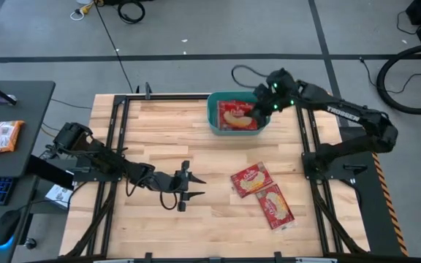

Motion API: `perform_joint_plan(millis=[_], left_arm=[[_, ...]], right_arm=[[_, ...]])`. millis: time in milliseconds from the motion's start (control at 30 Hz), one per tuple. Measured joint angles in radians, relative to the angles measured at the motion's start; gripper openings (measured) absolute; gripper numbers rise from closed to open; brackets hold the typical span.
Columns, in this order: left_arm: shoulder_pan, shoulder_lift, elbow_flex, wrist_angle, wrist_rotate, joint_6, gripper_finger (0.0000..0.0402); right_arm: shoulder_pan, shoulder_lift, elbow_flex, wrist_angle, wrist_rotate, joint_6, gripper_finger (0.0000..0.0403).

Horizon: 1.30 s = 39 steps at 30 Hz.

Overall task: Sort popcorn bags into baskets
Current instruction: Put the red popcorn bag into the blue bin

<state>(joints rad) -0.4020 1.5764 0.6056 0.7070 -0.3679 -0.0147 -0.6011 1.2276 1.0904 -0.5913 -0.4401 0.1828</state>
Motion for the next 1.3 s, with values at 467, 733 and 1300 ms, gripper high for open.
perform_joint_plan(millis=[467,733,1300], left_arm=[[0.001,0.000,0.000,-0.001,-0.001,0.000,0.0172],[0.001,0.001,0.000,-0.001,-0.001,0.000,0.0172],[0.001,0.001,0.001,-0.001,-0.030,-0.001,0.0172]], right_arm=[[-0.303,0.271,0.000,0.049,-0.197,-0.058,0.0047],[-0.340,0.292,0.000,0.033,-0.212,-0.089,0.0122],[-0.254,0.076,0.100,-0.231,0.206,-0.229,0.0169]])
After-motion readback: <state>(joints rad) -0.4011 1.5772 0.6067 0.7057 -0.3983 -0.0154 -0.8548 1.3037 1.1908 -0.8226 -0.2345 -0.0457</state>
